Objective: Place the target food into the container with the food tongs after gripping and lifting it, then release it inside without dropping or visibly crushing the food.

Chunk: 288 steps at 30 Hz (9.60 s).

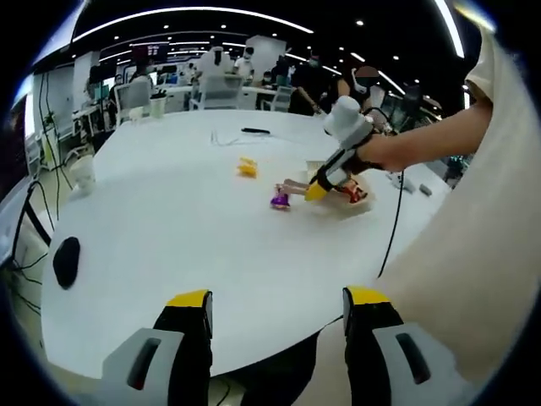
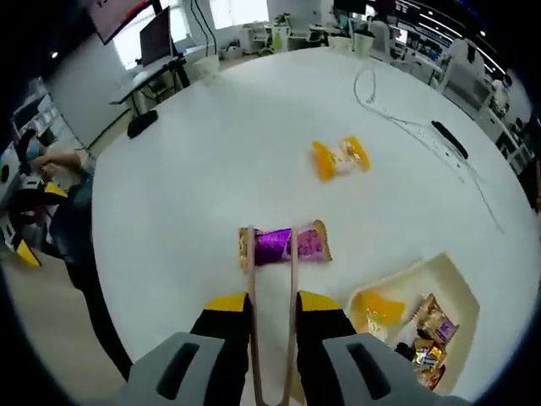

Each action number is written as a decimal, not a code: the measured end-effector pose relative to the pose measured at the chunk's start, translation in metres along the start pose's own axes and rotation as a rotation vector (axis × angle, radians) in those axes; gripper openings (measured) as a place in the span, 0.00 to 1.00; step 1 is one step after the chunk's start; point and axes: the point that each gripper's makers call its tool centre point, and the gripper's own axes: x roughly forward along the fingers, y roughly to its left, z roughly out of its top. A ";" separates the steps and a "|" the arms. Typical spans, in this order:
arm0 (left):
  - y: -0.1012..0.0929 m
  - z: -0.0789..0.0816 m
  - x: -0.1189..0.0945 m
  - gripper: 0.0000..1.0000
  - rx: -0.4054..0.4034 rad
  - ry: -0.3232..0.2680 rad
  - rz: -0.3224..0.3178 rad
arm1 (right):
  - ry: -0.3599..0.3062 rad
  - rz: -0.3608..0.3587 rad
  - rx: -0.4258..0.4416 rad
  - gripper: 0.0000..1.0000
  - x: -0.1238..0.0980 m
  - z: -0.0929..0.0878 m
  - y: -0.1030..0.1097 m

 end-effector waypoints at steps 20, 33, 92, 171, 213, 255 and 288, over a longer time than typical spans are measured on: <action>0.000 -0.001 -0.005 0.63 -0.005 -0.016 -0.005 | -0.070 0.161 0.687 0.20 0.001 -0.019 0.004; 0.002 -0.010 -0.010 0.63 -0.023 -0.008 0.009 | -0.086 0.222 0.694 0.20 0.015 0.017 0.001; 0.036 -0.012 -0.017 0.61 -0.036 -0.048 -0.002 | 0.296 -0.044 0.051 0.21 0.027 0.008 0.012; -0.037 0.018 0.019 0.62 0.222 0.008 -0.217 | -0.177 -0.276 0.355 0.16 -0.127 -0.047 -0.048; -0.048 0.046 0.043 0.62 0.294 0.004 -0.288 | -0.229 -0.313 0.469 0.17 -0.154 -0.056 -0.068; -0.057 0.048 0.050 0.60 0.222 0.002 -0.320 | -0.217 -0.302 0.532 0.18 -0.144 -0.090 -0.064; -0.060 0.038 0.040 0.60 0.214 0.014 -0.285 | -0.218 -0.210 0.463 0.19 -0.119 -0.065 -0.044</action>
